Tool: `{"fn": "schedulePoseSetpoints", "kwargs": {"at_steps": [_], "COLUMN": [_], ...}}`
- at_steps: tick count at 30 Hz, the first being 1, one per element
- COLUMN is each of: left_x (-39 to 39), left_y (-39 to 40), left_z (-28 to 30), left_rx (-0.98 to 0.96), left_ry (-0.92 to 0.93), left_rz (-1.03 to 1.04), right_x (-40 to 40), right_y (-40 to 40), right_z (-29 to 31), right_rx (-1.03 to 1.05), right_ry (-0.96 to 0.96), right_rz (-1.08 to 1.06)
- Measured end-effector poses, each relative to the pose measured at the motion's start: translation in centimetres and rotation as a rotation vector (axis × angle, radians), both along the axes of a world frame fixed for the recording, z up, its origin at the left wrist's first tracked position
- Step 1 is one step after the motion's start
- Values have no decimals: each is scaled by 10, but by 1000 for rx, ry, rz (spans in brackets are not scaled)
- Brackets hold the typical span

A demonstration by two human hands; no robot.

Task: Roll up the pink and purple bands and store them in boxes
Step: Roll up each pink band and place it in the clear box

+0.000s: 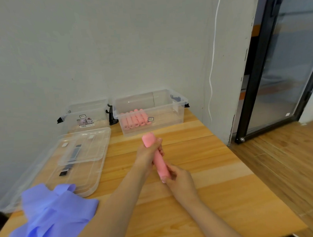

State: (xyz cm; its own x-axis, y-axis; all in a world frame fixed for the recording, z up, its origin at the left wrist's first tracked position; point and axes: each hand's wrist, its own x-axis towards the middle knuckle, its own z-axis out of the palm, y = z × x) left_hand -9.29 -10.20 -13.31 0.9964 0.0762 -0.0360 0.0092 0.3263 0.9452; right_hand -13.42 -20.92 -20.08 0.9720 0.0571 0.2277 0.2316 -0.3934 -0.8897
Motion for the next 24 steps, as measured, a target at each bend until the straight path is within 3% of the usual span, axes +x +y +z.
{"fn": "schedulePoseSetpoints", "kwargs": {"at_steps": [8, 13, 18, 20, 24], "left_x": [-2, 1, 0, -3, -11], "left_y": [-8, -3, 3, 6, 12], "left_z": [-4, 10, 15, 15, 21], "left_rx": [105, -157, -210, -195, -255], "left_ry": [43, -9, -25, -36, -49], "left_rz": [-16, -28, -40, -51, -132], "right_x": [-3, -8, -22, -25, -15], "right_y": [5, 1, 6, 3, -3], "right_z": [2, 11, 10, 11, 32], "right_rx": [-220, 40, 30, 173, 840], "right_ry": [-70, -130, -218, -126, 348], "right_rz": [-5, -189, -101, -34, 167]}}
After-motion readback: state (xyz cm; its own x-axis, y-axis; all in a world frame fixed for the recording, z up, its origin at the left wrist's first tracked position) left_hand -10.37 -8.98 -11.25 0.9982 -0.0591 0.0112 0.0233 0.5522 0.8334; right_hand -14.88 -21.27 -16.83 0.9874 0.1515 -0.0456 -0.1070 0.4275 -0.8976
